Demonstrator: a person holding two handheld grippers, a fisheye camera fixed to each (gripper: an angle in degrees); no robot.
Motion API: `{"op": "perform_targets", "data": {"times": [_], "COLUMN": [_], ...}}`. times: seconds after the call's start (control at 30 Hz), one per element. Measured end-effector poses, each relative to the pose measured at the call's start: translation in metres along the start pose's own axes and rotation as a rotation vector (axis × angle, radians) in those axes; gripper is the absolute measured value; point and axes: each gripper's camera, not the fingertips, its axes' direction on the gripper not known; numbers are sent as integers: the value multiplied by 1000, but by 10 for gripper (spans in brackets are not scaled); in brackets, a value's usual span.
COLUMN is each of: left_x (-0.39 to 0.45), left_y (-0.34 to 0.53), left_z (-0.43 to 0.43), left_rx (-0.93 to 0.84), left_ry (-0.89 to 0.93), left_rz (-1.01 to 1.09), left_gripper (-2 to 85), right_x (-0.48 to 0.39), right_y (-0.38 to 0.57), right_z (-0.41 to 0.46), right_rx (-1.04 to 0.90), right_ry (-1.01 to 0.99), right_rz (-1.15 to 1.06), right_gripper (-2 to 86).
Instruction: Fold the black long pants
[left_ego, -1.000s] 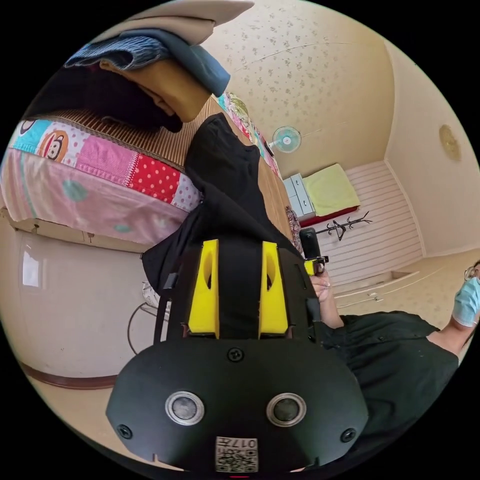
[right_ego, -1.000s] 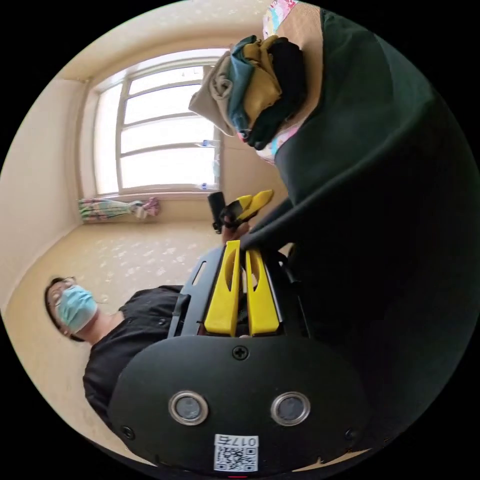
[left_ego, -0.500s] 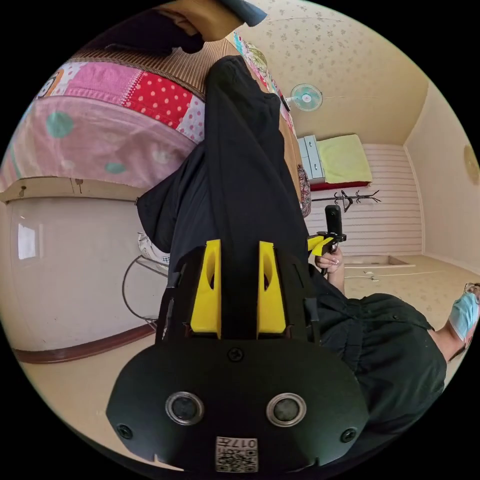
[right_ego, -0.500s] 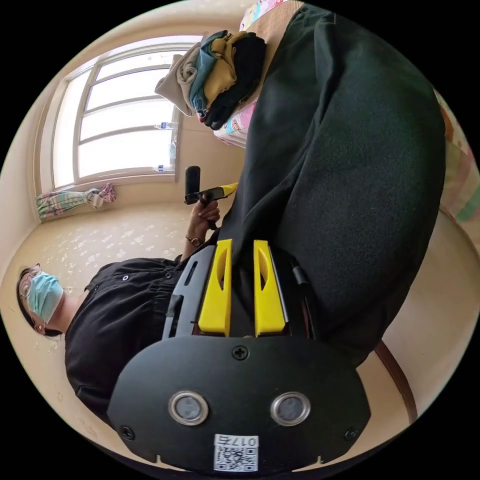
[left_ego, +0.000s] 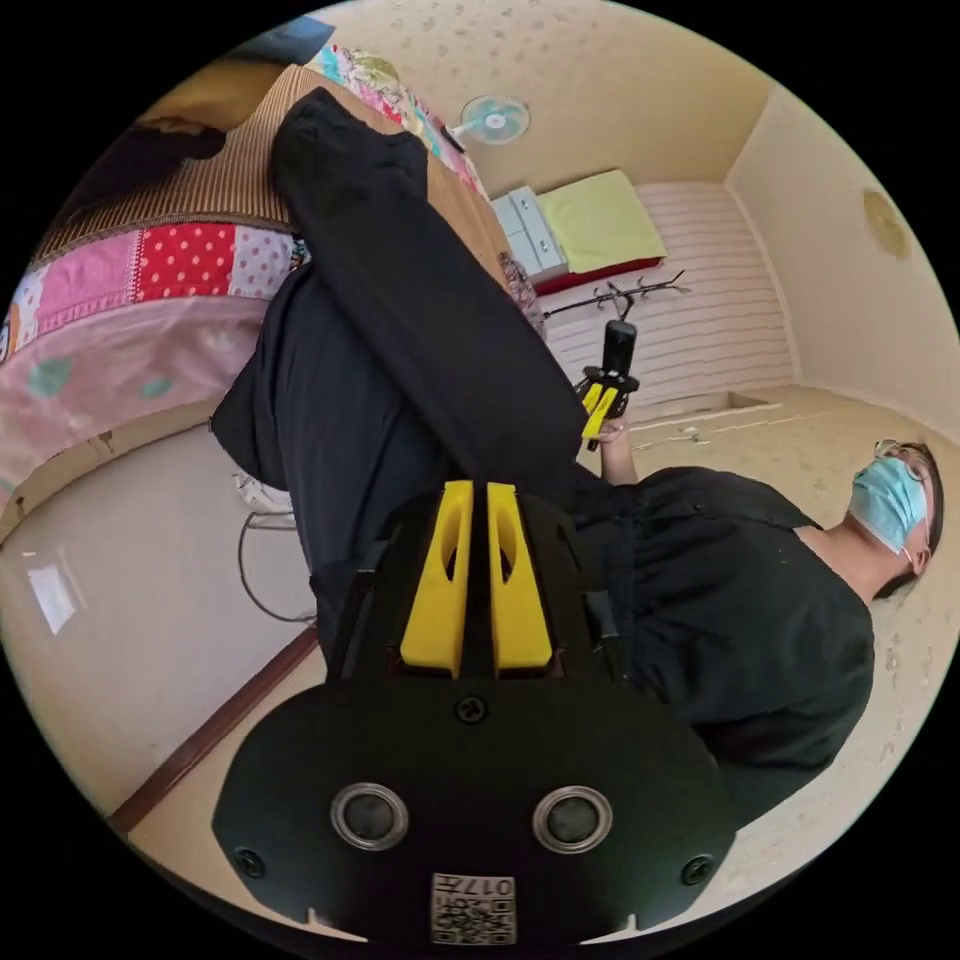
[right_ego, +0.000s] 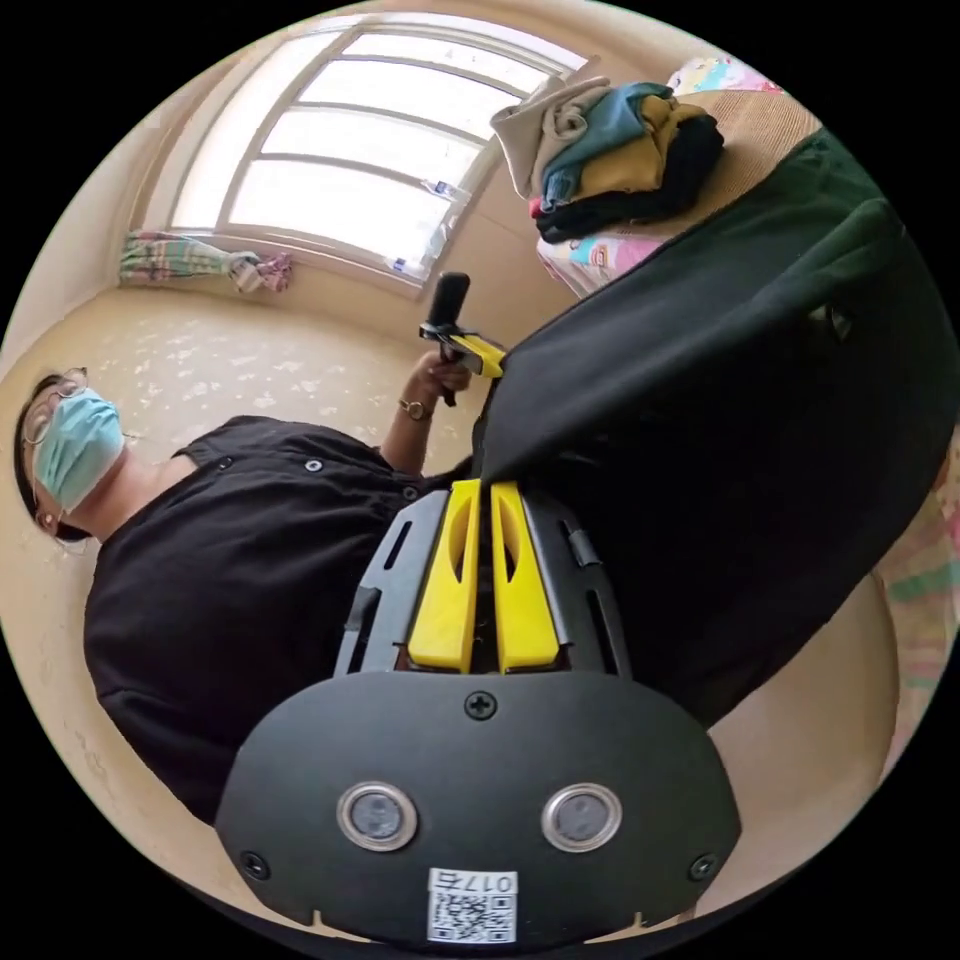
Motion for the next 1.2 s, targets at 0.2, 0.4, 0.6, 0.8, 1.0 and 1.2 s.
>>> {"op": "perform_targets", "data": {"times": [0.2, 0.4, 0.6, 0.8, 1.0, 1.2], "left_x": [-38, -23, -17, -20, -24, -34], "left_y": [6, -3, -18, -26, -21, -22], "left_z": [3, 0, 19, 34, 28, 27], "left_rx": [17, 61, 56, 29, 84, 108], "left_ry": [40, -66, 31, 71, 94, 125], "left_rz": [-160, -149, -83, -68, -51, -54], "left_gripper": [58, 51, 52, 52, 48, 43], "right_x": [13, -25, -23, -20, -3, 51], "right_y": [18, 16, -18, -23, 86, 203], "right_z": [11, 8, 64, 92, -33, -65], "right_rx": [-4, 199, 23, -114, 547, 906], "right_ry": [120, 491, 800, 994, 337, 190], "right_rz": [179, 242, 306, 227, 91, 204], "right_gripper": [30, 86, 104, 37, 14, 25]}}
